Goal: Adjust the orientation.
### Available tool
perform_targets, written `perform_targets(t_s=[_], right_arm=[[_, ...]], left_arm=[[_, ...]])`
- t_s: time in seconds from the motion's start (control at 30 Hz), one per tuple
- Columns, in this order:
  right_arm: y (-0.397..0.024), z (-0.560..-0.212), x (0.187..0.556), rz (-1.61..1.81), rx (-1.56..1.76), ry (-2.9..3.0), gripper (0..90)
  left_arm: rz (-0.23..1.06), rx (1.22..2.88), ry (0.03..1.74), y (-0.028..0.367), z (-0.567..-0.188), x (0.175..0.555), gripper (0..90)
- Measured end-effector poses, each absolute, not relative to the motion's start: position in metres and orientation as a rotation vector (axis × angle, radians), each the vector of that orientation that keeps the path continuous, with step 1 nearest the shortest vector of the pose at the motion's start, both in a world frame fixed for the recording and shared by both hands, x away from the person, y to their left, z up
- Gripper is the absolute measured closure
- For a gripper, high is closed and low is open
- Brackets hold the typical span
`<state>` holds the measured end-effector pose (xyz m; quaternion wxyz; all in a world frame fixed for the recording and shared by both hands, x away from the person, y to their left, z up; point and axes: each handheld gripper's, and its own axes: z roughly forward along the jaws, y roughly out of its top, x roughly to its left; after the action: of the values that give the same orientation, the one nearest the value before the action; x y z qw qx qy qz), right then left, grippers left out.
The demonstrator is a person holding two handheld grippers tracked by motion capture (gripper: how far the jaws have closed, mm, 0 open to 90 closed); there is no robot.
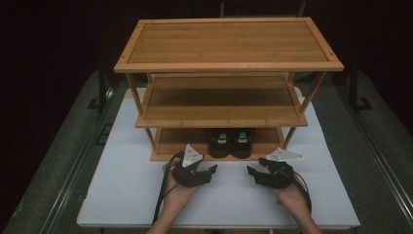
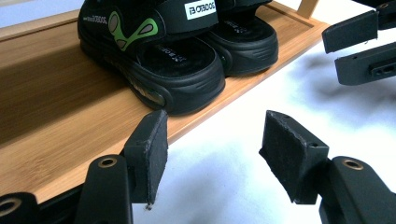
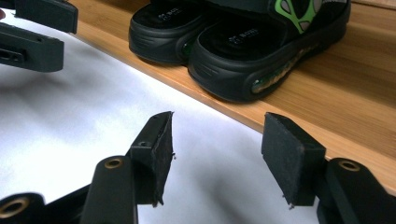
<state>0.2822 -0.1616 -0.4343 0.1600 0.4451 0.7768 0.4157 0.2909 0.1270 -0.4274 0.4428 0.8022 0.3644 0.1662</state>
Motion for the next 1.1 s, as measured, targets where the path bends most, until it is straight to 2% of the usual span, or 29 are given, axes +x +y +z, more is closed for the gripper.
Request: perform_targets(t_s=[0.6, 1.1], right_arm=[[-0.185, -0.435, 0.277, 1.212, 1.297, 2.213, 41.0], [-0.197, -0.435, 0.269, 1.217, 1.303, 2.2, 40.6]], left_arm=[[0.417, 1.992, 0.911, 0.137, -0.426, 0.288, 34.9], [0.42, 1.975, 0.905, 0.15, -0.42, 0.283, 34.1]])
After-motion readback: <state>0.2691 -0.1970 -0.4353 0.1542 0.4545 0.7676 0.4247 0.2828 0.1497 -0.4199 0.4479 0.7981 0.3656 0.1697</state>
